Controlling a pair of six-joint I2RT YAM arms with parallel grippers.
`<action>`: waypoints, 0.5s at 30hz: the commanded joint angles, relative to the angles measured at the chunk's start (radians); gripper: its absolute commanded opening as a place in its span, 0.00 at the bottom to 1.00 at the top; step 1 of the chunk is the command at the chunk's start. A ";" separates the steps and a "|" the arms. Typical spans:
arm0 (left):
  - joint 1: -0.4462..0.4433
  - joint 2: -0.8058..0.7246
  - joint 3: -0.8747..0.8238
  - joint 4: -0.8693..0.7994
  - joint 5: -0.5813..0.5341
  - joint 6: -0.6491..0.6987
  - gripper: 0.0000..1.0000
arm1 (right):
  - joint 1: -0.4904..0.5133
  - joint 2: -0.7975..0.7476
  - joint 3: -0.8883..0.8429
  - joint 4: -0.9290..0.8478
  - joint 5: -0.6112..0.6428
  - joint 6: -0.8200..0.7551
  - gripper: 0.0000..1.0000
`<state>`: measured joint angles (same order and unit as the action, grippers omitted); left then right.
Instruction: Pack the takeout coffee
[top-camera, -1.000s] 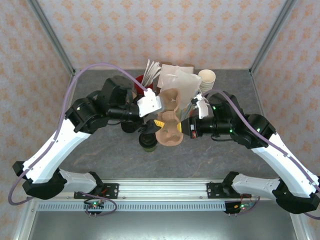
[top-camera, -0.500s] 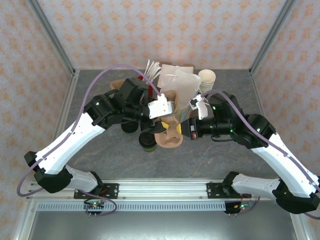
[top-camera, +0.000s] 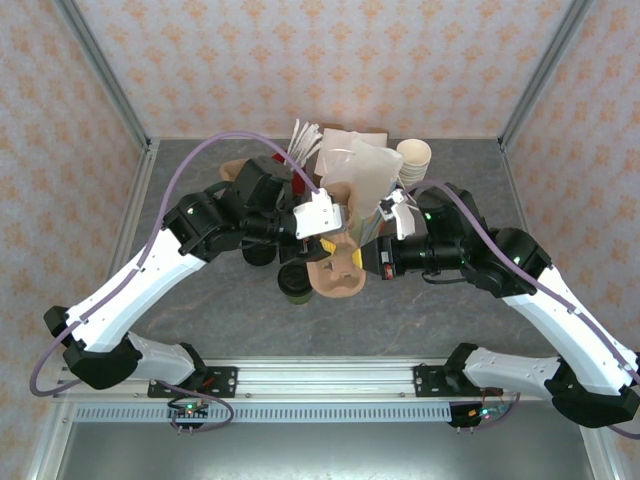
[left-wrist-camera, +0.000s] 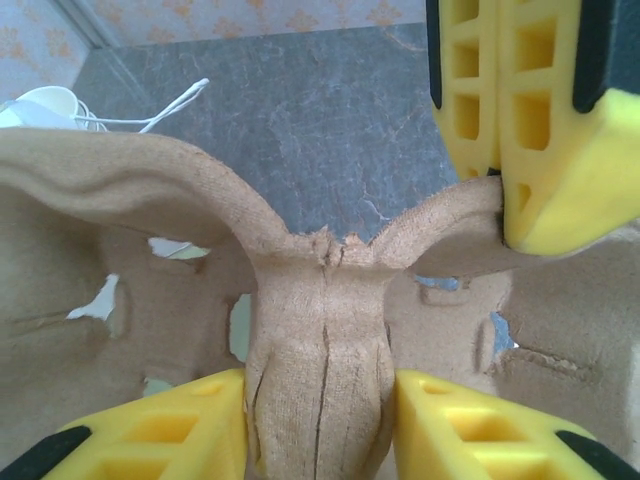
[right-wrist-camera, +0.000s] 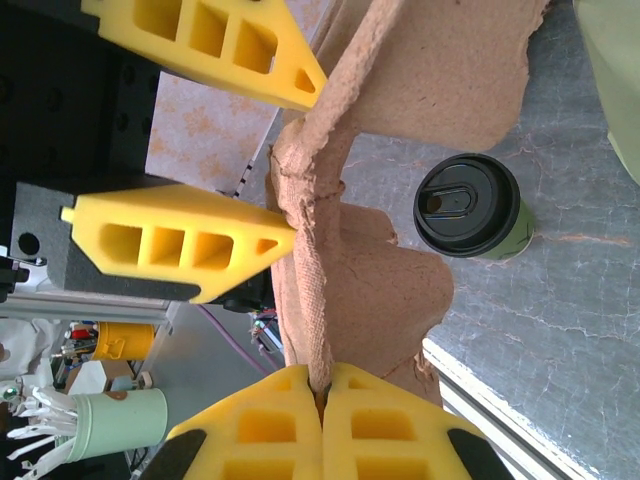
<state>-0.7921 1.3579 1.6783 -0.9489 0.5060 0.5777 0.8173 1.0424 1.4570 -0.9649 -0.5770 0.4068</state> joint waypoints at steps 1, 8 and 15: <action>-0.003 -0.012 0.000 0.022 -0.013 0.014 0.39 | -0.002 -0.005 -0.004 0.015 -0.013 0.004 0.00; -0.003 -0.001 0.000 0.025 0.008 0.014 0.46 | -0.001 -0.008 -0.010 0.022 -0.020 0.007 0.00; -0.003 0.012 0.003 0.025 0.012 0.014 0.46 | -0.001 -0.009 -0.016 0.025 -0.023 0.007 0.00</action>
<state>-0.7921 1.3624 1.6783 -0.9489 0.5121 0.5781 0.8173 1.0424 1.4452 -0.9646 -0.5850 0.4068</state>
